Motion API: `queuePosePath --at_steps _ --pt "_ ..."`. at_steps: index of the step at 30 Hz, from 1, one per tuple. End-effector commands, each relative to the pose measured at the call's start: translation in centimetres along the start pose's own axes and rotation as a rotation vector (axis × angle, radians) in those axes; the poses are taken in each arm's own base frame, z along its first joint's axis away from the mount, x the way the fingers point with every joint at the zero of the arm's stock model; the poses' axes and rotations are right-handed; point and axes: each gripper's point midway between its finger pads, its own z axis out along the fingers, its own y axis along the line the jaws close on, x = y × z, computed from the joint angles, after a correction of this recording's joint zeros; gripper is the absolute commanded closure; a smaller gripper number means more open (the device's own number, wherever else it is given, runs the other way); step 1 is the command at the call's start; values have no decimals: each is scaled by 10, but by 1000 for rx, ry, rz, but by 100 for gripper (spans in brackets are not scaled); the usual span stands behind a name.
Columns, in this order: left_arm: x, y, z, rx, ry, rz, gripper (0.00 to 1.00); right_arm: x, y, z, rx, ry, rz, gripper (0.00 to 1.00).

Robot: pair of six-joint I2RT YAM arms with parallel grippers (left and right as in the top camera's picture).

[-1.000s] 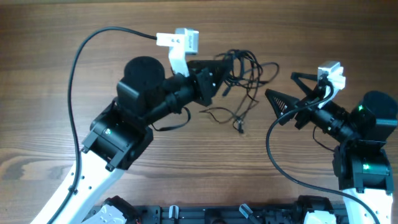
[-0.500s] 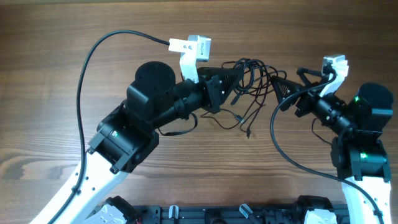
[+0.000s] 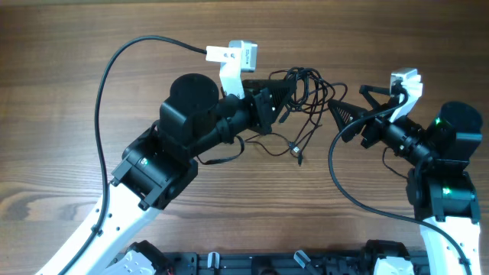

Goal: Untangle cables

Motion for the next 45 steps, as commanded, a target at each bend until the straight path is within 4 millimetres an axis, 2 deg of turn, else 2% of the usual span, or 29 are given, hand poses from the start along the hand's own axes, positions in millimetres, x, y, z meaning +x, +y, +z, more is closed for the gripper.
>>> queuePosePath --at_steps 1,9,15,20,22,24,28,32,34,37,39,41,45 --pt "3 -14 0 40 13 8 96 1 2 0 -19 5 -18 1" --pt "20 -30 3 80 56 20 96 -1 -1 0 0 -7 -25 0" --pt "21 -30 3 79 60 18 96 -3 -13 0 70 -18 -12 0" --pt "35 -49 -1 186 145 24 96 -6 -36 -3 203 -37 20 0" --pt "41 -63 -6 264 190 34 96 -1 -65 -6 353 -40 97 0" --pt "43 -73 -11 319 209 47 96 11 -84 -7 441 -9 148 0" --pt "27 -81 -29 347 129 178 96 44 -101 3 472 116 222 0" --pt "-11 -66 -53 282 -5 221 96 56 -104 6 478 160 244 0" --pt "-27 -52 -60 236 -52 217 96 58 -98 9 433 175 232 0" --pt "-41 -34 -63 182 -86 205 96 58 -86 13 360 190 197 0" --pt "-51 -23 -67 147 -112 198 96 59 -66 19 228 210 125 0" --pt "-62 -14 -74 115 -148 197 96 62 -65 18 220 225 123 0" --pt "-84 -3 -102 55 -240 208 96 64 -65 18 221 231 127 0"
